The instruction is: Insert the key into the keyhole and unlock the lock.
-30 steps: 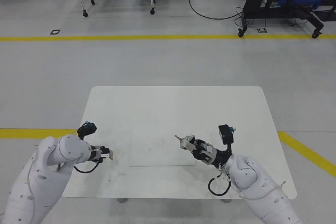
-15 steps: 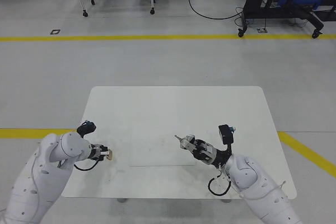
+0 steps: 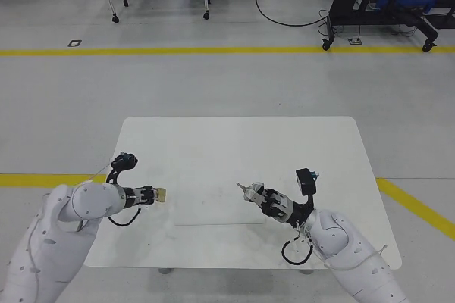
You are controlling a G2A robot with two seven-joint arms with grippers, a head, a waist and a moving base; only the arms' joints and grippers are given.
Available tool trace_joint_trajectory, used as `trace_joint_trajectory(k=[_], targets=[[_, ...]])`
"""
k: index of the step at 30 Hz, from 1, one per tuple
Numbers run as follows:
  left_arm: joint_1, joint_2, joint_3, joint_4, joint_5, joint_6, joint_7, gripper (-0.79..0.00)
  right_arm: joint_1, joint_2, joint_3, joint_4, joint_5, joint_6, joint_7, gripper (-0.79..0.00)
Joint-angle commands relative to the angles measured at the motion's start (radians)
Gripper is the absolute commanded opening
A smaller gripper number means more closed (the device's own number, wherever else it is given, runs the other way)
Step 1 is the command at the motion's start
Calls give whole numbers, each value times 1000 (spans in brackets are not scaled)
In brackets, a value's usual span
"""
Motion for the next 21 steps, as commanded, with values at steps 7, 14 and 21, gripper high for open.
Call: trace_joint_trajectory(k=[7, 14, 21], targets=[[24, -30, 48, -22, -441, -446, 160, -785, 0, 0, 0, 0, 0, 0, 0, -785], [-96, -58, 167, 75, -522, -492, 130, -785, 0, 0, 0, 0, 0, 0, 0, -785], [-106, -61, 172, 89, -529, -490, 138, -785, 0, 0, 0, 0, 0, 0, 0, -785]])
